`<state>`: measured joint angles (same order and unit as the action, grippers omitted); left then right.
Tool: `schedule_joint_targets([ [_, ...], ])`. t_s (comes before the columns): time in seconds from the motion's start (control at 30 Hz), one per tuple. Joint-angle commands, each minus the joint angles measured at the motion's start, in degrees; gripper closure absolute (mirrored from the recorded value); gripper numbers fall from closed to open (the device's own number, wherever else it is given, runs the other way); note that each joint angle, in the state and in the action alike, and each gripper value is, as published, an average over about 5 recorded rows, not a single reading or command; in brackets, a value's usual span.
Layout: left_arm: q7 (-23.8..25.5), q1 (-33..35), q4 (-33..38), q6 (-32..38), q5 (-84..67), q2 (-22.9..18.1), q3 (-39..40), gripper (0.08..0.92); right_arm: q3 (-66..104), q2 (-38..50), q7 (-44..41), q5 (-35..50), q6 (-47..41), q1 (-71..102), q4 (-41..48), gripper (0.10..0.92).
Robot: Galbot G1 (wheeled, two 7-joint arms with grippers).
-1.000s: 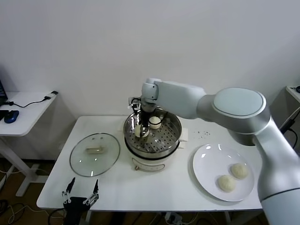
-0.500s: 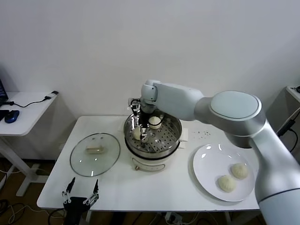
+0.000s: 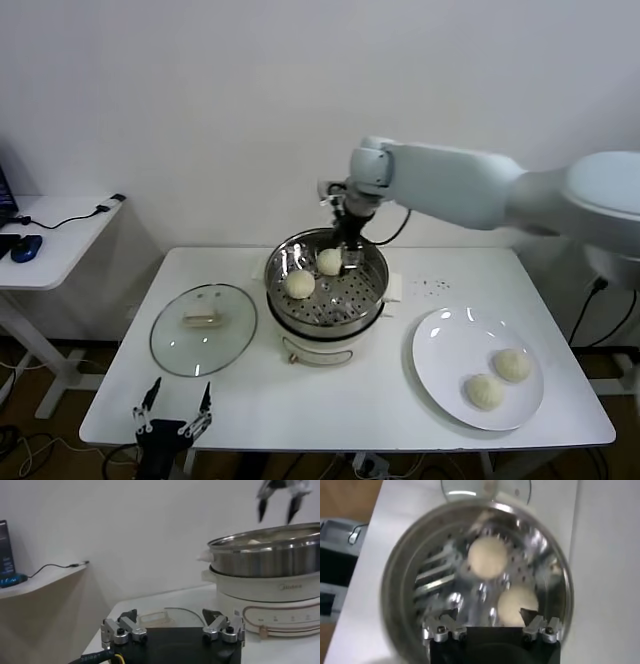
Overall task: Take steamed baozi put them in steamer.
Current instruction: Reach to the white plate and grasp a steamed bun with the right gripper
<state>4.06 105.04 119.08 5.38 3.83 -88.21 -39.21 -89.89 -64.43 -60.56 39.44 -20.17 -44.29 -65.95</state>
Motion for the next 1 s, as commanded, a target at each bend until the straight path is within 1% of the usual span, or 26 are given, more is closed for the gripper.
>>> schedule_joint_targets([
  [0.03, 0.01, -0.13, 0.08, -0.4, 0.16, -0.48, 0.03, 0.177, -2.29, 28.02, -2.64, -9.27, 1.46, -5.84, -19.88, 0.203],
  [0.23, 0.01, -0.05, 0.23, -0.7, 0.77, -0.95, -0.05, 0.177, 2.26, 37.46, -2.41, -19.45, 2.17, 4.01, -24.5, 0.203],
  [0.43, -0.01, 0.08, 0.32, -1.03, 1.0, -1.28, -0.15, 0.177, 11.0, 42.33, -1.94, -28.19, 2.64, 19.08, -25.85, 0.203],
  [0.67, -0.05, 0.18, 0.08, -1.09, 1.5, -1.45, -0.22, 0.177, 18.66, 43.61, -0.96, -33.42, 2.54, 31.93, -24.77, 0.203],
  [1.0, -0.11, 0.15, -0.6, -1.11, 1.9, -1.73, -0.17, 0.177, 26.17, 41.11, 1.1, -35.27, 2.44, 42.02, -20.99, 0.203],
])
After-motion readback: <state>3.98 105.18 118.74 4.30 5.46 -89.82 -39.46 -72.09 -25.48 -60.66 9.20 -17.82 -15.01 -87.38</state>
